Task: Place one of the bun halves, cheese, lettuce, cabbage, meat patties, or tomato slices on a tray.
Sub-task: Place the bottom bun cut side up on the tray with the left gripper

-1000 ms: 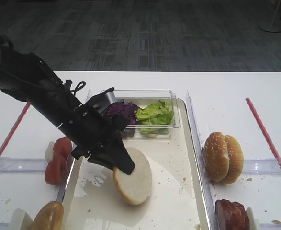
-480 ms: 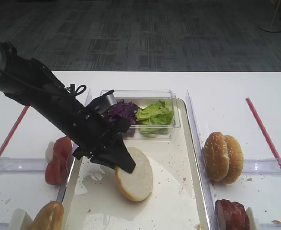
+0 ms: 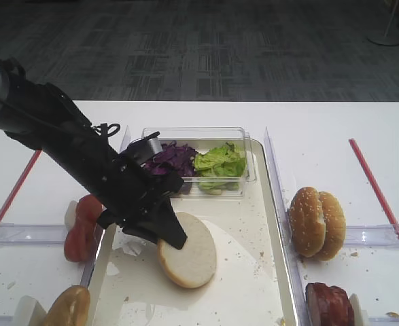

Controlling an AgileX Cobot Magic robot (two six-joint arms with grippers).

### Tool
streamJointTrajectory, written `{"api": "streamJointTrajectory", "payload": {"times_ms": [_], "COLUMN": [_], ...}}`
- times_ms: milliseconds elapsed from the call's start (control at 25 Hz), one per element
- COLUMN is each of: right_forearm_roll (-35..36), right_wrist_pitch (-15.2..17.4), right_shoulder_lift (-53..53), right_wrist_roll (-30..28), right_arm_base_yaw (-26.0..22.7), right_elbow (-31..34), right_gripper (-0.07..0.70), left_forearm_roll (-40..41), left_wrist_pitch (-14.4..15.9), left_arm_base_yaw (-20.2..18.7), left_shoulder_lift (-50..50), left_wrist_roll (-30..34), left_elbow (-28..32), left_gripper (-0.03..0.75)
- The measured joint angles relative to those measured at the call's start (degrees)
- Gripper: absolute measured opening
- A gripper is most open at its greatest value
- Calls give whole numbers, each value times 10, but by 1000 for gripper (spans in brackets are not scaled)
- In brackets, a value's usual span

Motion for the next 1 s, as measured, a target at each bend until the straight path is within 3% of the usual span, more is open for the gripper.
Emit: {"api": "streamJointTrajectory", "payload": {"times_ms": [240, 400, 760, 1000], "right_forearm_roll": [0, 0, 0, 0], "right_wrist_pitch": [0, 0, 0, 0], "right_shoulder_lift": [0, 0, 0, 0], "right_wrist_roll": [0, 0, 0, 0], "right_arm_base_yaw": [0, 0, 0, 0], "right_elbow": [0, 0, 0, 0], "right_gripper": [692, 691, 692, 692], "left_forearm_roll": [2, 8, 23, 23], "left_wrist_pitch": [-5, -25, -39, -40], "left_arm_base_yaw": [0, 0, 0, 0], "left_shoulder_lift": [1, 1, 1, 1], "left_wrist_roll": [-2, -2, 7, 15], "left_elbow": [0, 0, 0, 0], "left_gripper": [170, 235, 284, 410]}}
